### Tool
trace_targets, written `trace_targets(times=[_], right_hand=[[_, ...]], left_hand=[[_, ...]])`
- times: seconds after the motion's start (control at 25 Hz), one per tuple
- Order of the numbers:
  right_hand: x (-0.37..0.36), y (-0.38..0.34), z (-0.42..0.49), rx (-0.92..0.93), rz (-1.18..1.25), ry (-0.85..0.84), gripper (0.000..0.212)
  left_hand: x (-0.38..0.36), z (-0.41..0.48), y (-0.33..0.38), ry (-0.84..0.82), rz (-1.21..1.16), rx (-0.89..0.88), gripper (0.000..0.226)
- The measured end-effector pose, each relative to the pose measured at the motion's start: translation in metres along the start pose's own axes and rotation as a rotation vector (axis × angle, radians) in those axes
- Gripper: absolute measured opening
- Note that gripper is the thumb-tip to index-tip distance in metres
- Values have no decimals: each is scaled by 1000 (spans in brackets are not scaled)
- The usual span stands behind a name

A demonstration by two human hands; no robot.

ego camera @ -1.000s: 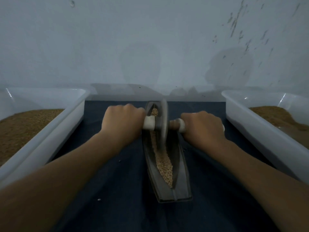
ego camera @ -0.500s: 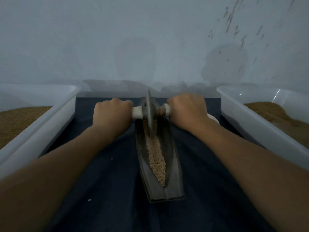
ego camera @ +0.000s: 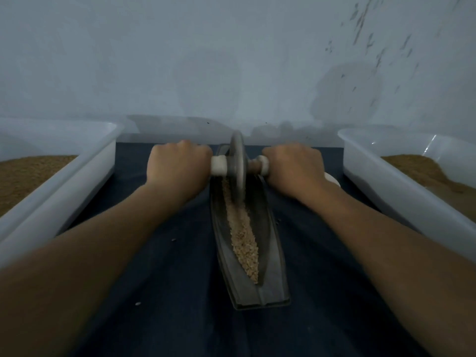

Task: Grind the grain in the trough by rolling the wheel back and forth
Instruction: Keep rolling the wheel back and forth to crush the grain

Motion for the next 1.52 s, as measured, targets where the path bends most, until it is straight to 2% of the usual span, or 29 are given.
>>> trace_targets(times=[0.16, 0.28, 0.36, 0.44, 0.56, 0.64, 0.76, 0.8, 0.88, 0.96, 1.04, 1.2, 1.32, 1.36, 1.52], right_hand=[[0, 2, -21, -65, 62, -35, 26], [19, -13, -60, 83, -147, 134, 42], [27, -14, -68, 162, -181, 217, 46], [20, -11, -57, 161, -145, 155, 43], [10, -5, -7, 27, -64, 26, 23], [7, -1, 14, -20, -31, -48, 17], [8, -2, -11, -4, -2, -44, 24], [11, -4, -29, 24, -37, 10, 32], [22, -13, -63, 87, -154, 140, 47], [28, -16, -73, 127, -230, 193, 54], [24, -15, -60, 131, -231, 148, 57], [9, -5, 9, 0, -65, -42, 33], [12, -5, 11, 3, -89, -21, 20], [14, -7, -3, 31, -108, 13, 22], [23, -15, -65, 123, -170, 124, 48]], left_hand=[[16, -1, 3, 17, 29, -78, 7], [24, -51, -8, 120, -37, -99, 42], [21, -63, -15, 146, -82, -98, 49], [11, -52, -14, 78, -51, -51, 42], [-6, -7, -4, -5, -36, -8, 12], [-4, 18, -1, -103, -51, 2, 16], [9, -2, -1, -28, -28, -30, 12], [13, -19, -3, 29, -32, -50, 16], [24, -52, -6, 114, -59, -116, 42], [25, -63, -12, 192, -101, -126, 54], [17, -54, -11, 124, -77, -74, 50], [-7, 2, -3, -61, -87, 45, 12], [-5, 6, -3, -96, -108, 47, 13], [-1, -6, -5, -57, -105, 31, 15], [25, -60, -12, 158, -98, -117, 54]])
Point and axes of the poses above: each hand's wrist, its own z-axis towards the middle knuckle, its own x-axis out of the back of the hand, y = z × x, the point moved 3 cm from there along z, towards the middle knuckle, and after that the axes turned 10 degrees about x, right-handed, at the moved point
